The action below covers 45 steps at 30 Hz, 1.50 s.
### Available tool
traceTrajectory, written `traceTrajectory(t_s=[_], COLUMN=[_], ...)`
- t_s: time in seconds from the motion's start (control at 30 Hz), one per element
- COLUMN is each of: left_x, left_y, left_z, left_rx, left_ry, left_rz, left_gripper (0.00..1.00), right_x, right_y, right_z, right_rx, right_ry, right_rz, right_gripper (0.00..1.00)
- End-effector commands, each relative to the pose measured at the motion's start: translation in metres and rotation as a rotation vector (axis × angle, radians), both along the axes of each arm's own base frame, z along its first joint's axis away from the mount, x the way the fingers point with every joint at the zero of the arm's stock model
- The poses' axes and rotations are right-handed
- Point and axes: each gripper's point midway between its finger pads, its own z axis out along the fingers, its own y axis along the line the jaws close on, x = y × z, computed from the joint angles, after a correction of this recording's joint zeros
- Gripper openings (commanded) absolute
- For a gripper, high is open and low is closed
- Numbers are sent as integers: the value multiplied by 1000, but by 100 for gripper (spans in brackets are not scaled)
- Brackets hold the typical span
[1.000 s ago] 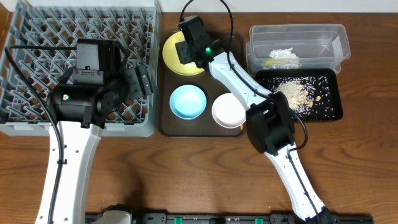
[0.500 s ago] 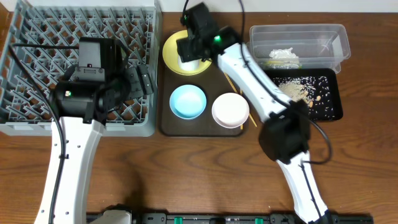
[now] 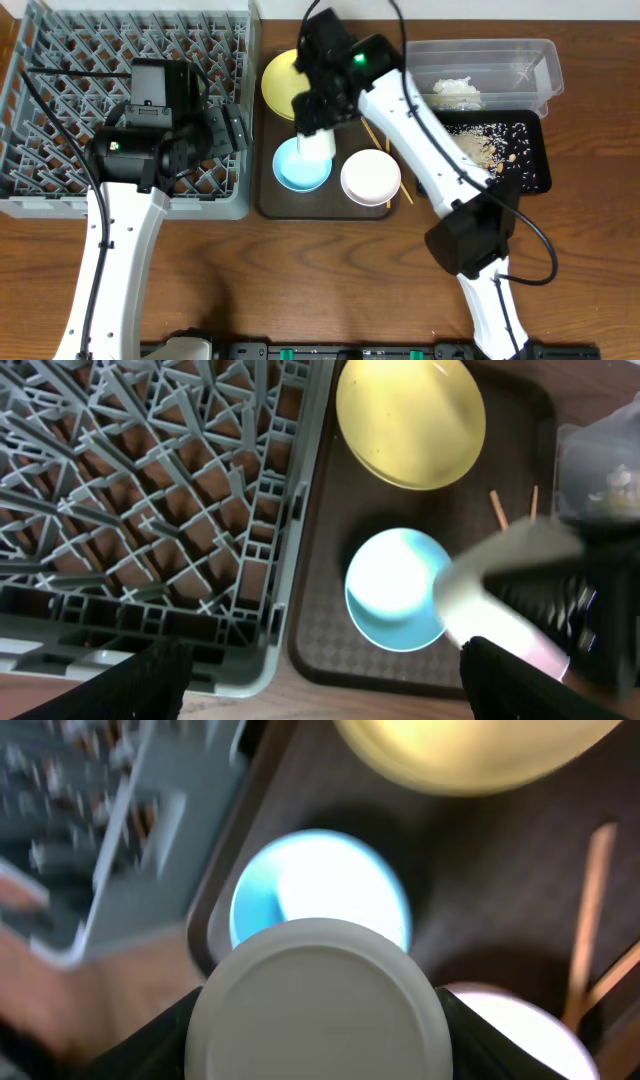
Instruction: Sort waste into correct bins and load items into the dishwasher
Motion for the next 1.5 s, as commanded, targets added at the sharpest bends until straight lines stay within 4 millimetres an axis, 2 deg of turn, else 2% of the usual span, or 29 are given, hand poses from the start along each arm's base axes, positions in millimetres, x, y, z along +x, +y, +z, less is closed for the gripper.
traceTrajectory(t_s=[0.0, 0.07, 0.17, 0.37, 0.73, 0.87, 1.1, 1.3, 1.47], left_x=[1, 0, -1, -3, -7, -8, -8, -8, -6], left_y=[3, 7, 14, 18, 10, 10, 10, 10, 12], left_z=[-2, -3, -3, -5, -7, -7, -7, -7, -6], left_rx=[6, 10, 9, 9, -27, -27, -24, -18, 2], left_ry=[2, 6, 13, 28, 46, 49, 48, 45, 35], left_rz=[0, 5, 25, 36, 11, 11, 7, -2, -12], left_gripper=[88, 88, 88, 88, 88, 88, 87, 88, 88], right_x=[-29, -43, -50, -40, -20, -14, -13, -25, -42], right_y=[15, 13, 10, 4, 24, 28, 29, 15, 14], right_z=[-3, -6, -8, -13, -62, -70, -58, -23, 7], right_rx=[-18, -48, -72, -124, -127, -119, -104, -124, -149], right_ry=[36, 67, 80, 31, 28, 17, -6, -35, -99], right_rz=[115, 150, 189, 190, 202, 201, 200, 233, 294], right_gripper=[42, 43, 46, 52, 52, 56, 48, 47, 49])
